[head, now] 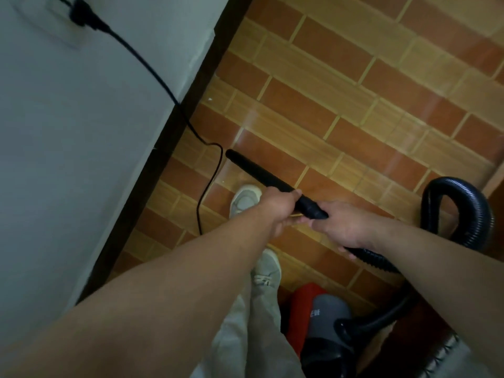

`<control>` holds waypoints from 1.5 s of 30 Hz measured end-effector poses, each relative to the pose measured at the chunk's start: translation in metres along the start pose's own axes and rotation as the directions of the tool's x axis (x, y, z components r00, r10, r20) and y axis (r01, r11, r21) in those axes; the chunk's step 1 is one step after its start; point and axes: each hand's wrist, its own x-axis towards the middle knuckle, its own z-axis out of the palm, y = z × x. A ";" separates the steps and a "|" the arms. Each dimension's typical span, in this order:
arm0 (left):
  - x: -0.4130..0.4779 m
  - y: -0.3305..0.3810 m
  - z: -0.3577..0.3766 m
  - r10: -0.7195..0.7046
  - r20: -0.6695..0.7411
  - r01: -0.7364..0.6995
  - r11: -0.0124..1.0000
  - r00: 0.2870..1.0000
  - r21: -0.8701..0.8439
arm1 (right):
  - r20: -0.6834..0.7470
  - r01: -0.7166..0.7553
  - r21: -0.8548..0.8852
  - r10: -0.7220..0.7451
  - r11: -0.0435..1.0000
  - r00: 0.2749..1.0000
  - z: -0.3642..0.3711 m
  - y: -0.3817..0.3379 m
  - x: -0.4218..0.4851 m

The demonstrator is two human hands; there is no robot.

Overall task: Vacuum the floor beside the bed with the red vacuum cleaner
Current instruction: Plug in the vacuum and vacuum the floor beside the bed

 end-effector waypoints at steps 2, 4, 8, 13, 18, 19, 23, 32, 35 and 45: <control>0.009 0.016 -0.002 0.028 -0.004 -0.028 0.999 1.000 0.020 | -0.021 0.009 -0.006 -0.009 1.000 1.000 -0.007 -0.009 0.006; 0.016 0.033 -0.005 0.049 -0.009 -0.049 0.998 0.999 0.031 | -0.039 0.044 -0.041 -0.045 0.998 0.998 -0.017 -0.021 0.012; 0.030 0.064 -0.014 0.073 -0.041 -0.070 0.996 0.997 0.052 | -0.029 0.090 -0.015 -0.091 0.996 0.995 -0.036 -0.047 0.031; 0.042 0.099 -0.030 0.075 -0.109 -0.068 0.995 0.991 0.067 | 0.009 0.106 -0.011 -0.106 0.994 0.994 -0.054 -0.070 0.056; 0.054 0.116 -0.035 0.043 -0.164 -0.036 0.998 0.985 0.047 | -0.102 0.142 -0.333 -0.186 0.932 0.977 -0.068 -0.083 0.078; 0.056 0.117 -0.034 0.047 -0.172 -0.043 0.999 0.984 0.030 | -0.117 0.134 -0.384 -0.192 0.913 0.974 -0.070 -0.084 0.082; 0.063 0.128 -0.026 0.083 -0.168 -0.087 0.996 0.982 -0.016 | -0.152 0.132 -0.460 -0.224 0.878 0.963 -0.081 -0.080 0.095; 0.067 0.160 0.008 0.065 -0.201 -0.076 0.996 0.978 -0.049 | -0.057 0.236 -0.369 -0.275 0.899 0.960 -0.133 -0.071 0.105; 0.066 0.167 0.017 0.070 -0.219 -0.095 0.990 0.973 -0.105 | -0.053 0.234 -0.411 -0.280 0.881 0.959 -0.147 -0.075 0.105; 0.069 0.191 0.026 -0.042 -0.197 0.006 0.984 0.979 -0.180 | 0.048 0.255 -0.337 -0.253 0.906 0.966 -0.174 -0.079 0.114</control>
